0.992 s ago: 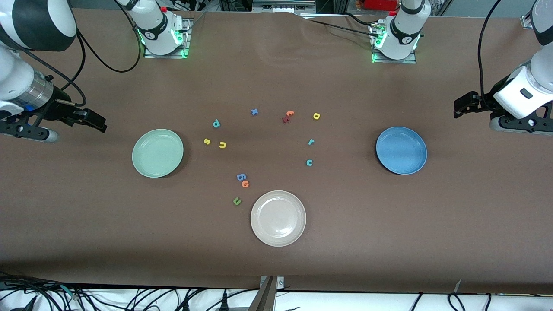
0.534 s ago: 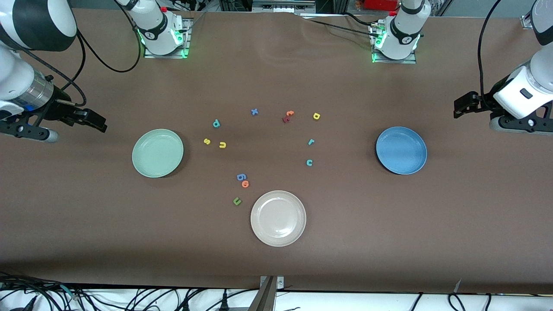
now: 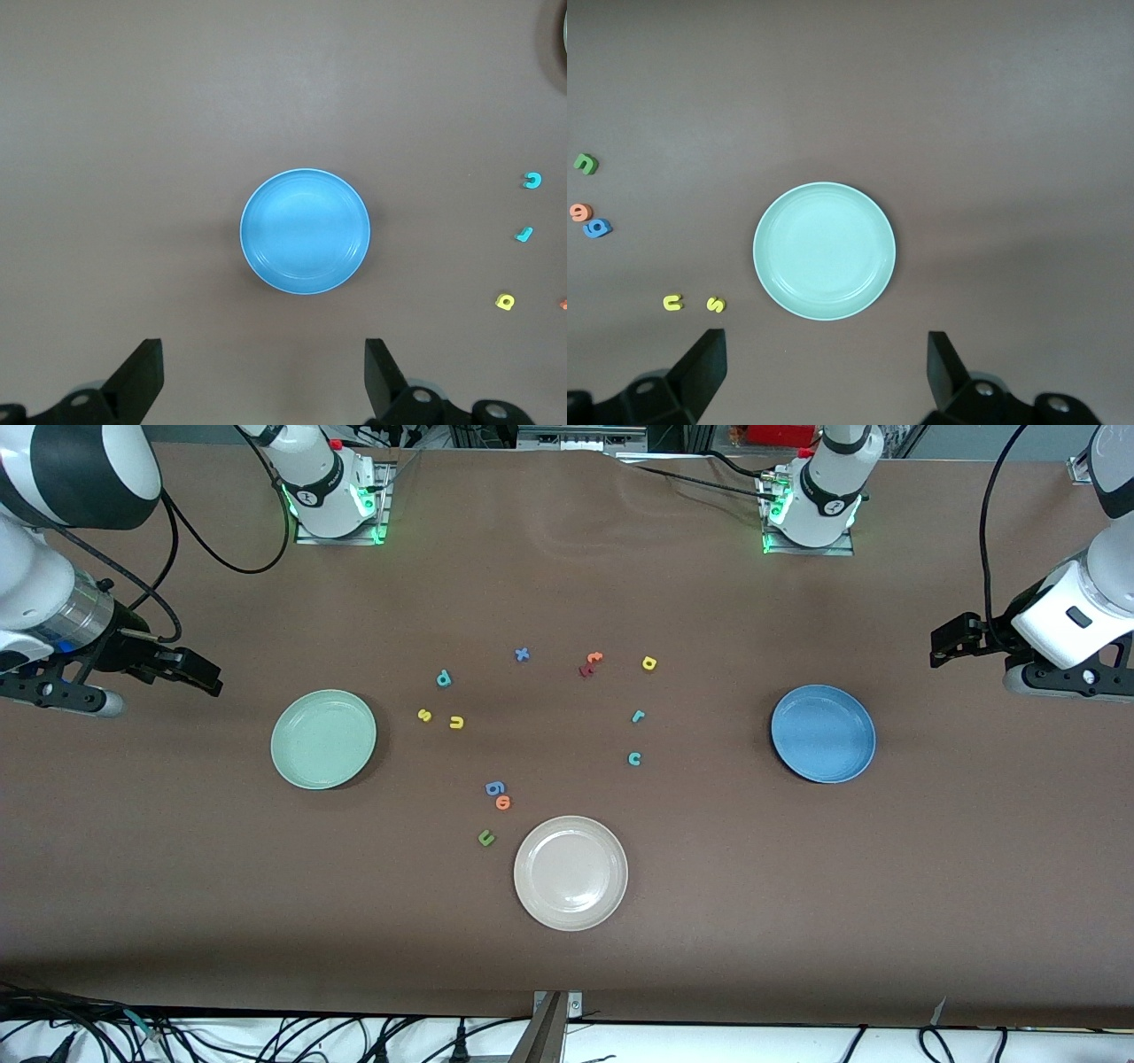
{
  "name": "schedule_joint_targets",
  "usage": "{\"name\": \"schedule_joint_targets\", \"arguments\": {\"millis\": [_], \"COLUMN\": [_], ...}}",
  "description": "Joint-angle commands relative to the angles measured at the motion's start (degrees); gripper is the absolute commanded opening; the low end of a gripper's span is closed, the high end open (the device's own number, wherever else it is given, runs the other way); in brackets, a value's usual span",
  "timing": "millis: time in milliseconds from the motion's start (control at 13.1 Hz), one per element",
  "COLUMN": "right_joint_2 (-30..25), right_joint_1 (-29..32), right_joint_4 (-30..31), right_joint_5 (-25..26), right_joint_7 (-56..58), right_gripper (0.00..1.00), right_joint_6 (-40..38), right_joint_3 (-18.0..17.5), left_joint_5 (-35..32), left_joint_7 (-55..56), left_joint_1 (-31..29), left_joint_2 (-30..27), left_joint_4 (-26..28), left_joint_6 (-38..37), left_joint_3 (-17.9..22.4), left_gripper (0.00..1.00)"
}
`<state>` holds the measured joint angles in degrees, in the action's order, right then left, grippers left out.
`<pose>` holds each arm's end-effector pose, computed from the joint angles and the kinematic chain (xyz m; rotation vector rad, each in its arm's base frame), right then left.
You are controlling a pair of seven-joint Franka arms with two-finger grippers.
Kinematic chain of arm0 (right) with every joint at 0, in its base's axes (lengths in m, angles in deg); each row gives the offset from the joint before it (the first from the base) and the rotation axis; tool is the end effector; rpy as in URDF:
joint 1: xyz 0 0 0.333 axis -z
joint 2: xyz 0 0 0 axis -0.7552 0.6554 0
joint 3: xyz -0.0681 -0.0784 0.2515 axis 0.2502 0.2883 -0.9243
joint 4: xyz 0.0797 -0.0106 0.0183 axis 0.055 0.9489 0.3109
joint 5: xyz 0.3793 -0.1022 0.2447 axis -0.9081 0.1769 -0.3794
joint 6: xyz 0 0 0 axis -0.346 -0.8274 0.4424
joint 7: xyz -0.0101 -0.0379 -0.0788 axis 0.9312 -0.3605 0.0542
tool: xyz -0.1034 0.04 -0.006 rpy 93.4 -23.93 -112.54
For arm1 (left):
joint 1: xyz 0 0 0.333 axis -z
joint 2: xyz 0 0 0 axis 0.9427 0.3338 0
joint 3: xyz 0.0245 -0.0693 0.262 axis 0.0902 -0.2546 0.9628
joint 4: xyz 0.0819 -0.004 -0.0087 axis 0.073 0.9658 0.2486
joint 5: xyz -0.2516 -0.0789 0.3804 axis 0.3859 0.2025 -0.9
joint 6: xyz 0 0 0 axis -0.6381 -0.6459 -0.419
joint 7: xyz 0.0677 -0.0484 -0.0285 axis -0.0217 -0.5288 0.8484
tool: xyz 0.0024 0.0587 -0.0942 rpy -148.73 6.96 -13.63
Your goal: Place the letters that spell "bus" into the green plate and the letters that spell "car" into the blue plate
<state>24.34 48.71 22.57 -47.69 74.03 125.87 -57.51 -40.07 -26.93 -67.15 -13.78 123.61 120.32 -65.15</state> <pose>0.6399 0.0362 0.4576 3.1223 -0.2783 -0.0014 0.6300 -0.0156 0.5050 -3.1209 0.1115 0.1555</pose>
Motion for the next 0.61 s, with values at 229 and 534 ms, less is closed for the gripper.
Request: {"name": "schedule_joint_targets", "arguments": {"millis": [229,534], "right_joint_2": [0.38,0.3], "right_joint_1": [-0.54,-0.98], "right_joint_4": [-0.83,-0.83], "right_joint_5": [0.9,0.99], "right_joint_7": [-1.03,-1.03], "right_gripper": [1.0,1.0], "right_joint_6": [-0.33,-0.42], "right_joint_3": [-0.09,0.0], "left_joint_5": [-1.35,-1.35], "left_joint_7": [-0.84,-0.84], "left_joint_1": [0.16,0.16], "left_joint_2": [0.22,0.31], "left_joint_4": [-0.82,-0.82], "left_joint_6": [-0.97,-0.97], "left_joint_3": [-0.15,-0.15], "left_gripper": [1.0,1.0]}}
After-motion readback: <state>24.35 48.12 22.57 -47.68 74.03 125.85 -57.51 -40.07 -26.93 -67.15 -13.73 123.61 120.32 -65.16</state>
